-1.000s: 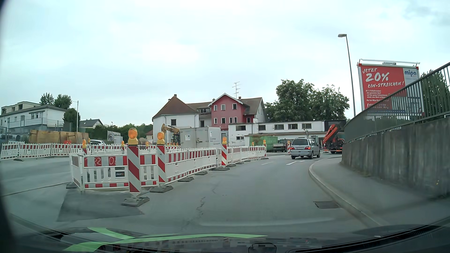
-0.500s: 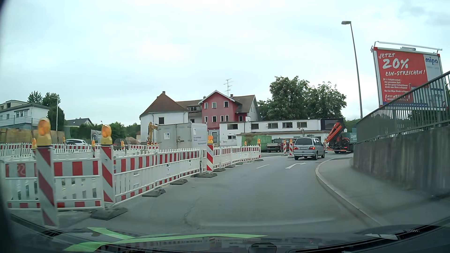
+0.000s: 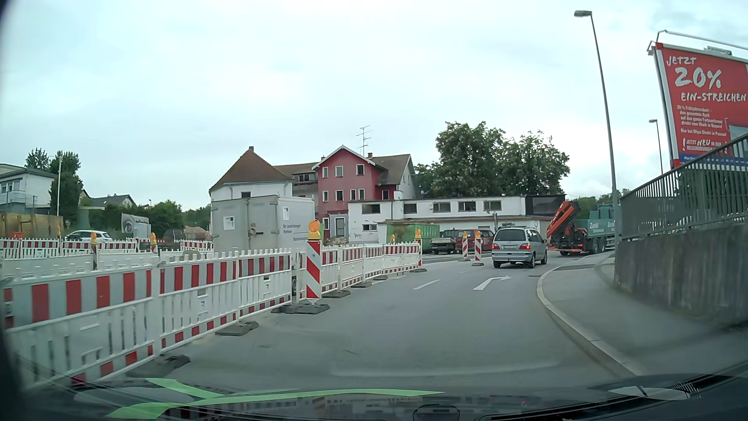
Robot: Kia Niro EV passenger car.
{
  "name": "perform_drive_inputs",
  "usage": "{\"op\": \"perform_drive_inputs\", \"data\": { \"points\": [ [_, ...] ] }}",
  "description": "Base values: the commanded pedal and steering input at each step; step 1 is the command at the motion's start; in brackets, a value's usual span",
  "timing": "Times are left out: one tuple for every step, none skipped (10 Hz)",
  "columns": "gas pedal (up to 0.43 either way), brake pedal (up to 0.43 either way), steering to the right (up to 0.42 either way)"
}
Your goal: Follow the waypoints while adhering to traffic rules and regulations
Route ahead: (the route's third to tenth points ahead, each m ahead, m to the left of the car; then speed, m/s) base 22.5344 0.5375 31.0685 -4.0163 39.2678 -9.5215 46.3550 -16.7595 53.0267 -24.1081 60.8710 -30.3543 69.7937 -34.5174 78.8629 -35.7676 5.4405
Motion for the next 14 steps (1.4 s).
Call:
{"op": "perform_drive_inputs", "data": {
  "points": [
    [0.000, 0.000, 0.054],
    [0.000, 0.000, 0.058],
    [0.000, 0.000, 0.061],
    [0.000, 0.000, 0.064],
    [0.000, 0.000, 0.068],
    [0.000, 0.000, 0.070],
    [0.000, 0.000, 0.071],
    [0.000, 0.000, 0.071],
    [0.000, 0.000, 0.071],
    [0.000, 0.000, 0.071],
    [0.000, 0.000, 0.071],
    [0.000, 0.043, 0.072],
    [0.000, 0.061, 0.072],
    [0.000, 0.055, 0.074]
  ]
}}
